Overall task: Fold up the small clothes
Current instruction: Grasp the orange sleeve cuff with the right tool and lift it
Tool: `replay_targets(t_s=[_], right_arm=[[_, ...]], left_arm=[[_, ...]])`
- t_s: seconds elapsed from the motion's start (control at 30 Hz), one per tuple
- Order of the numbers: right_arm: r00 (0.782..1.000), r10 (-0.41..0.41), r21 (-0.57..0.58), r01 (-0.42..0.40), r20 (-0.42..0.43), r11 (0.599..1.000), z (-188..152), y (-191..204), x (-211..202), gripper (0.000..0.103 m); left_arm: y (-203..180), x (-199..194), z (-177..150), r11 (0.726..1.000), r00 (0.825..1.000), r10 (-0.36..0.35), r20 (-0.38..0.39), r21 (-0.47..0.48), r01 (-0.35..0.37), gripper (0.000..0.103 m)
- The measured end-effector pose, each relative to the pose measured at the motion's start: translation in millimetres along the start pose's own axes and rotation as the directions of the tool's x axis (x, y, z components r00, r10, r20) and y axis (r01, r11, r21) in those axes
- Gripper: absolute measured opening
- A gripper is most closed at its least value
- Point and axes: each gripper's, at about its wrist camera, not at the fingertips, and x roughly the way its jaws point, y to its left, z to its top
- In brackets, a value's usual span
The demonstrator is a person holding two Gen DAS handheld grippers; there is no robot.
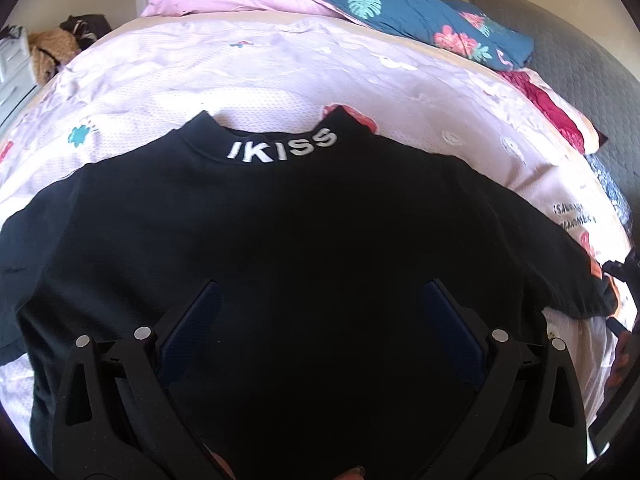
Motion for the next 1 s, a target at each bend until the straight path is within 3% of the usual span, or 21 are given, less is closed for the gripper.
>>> replay_targets(t_s=[0.17,0.23,0.33,0.37,0.43,0.47,0.57,0.7,0.87,1.0], right_arm=[[1.000,0.016,0.074,-0.015,-0.010,0.997,20,-26,18,0.099],[1.000,0.021,0.085,-0.020,-0.008,0.996,26,-29,22,0.093],[0.999,0.038,0.105,-0.039,0.009,0.994,37,-38,27,0.060],[0.999,0.048,0.116,-0.049,0.013,0.992,39,-42,28,0.039],[0.995,0.098,0.145,-0.100,0.023,0.984,42,-50,30,0.020],[0.990,0.138,0.149,-0.140,0.026,0.979,43,-50,29,0.016],[0.966,0.239,0.069,-0.246,0.100,0.967,45,-30,5,0.015],[0.915,0.377,-0.082,-0.369,0.144,0.926,39,14,-32,0.015],[0.859,0.497,-0.219,-0.464,0.125,0.858,20,62,-65,0.015],[0.833,0.544,-0.299,-0.496,0.100,0.815,4,86,-83,0.015]], left_arm=[[-3,3,-2,1.000,1.000,0.000,-0.005,0.012,0.000,0.095],[-3,3,-2,1.000,1.000,0.000,-0.003,0.009,0.000,0.095],[0,-2,1,1.000,1.000,0.006,0.004,0.004,-0.006,0.095],[1,-4,1,1.000,1.000,0.013,0.001,0.007,-0.013,0.095],[3,-10,4,0.999,0.999,0.037,0.003,0.013,-0.037,0.095],[5,-13,6,0.999,0.999,0.038,0.009,0.010,-0.038,0.095],[14,-28,13,0.999,0.999,0.029,0.039,-0.019,-0.028,0.095],[26,-47,22,0.999,0.997,0.024,0.078,-0.048,-0.020,0.095],[48,-66,31,0.995,0.993,0.035,0.117,-0.099,-0.023,0.095],[65,-75,35,0.989,0.990,0.027,0.136,-0.145,-0.007,0.095]])
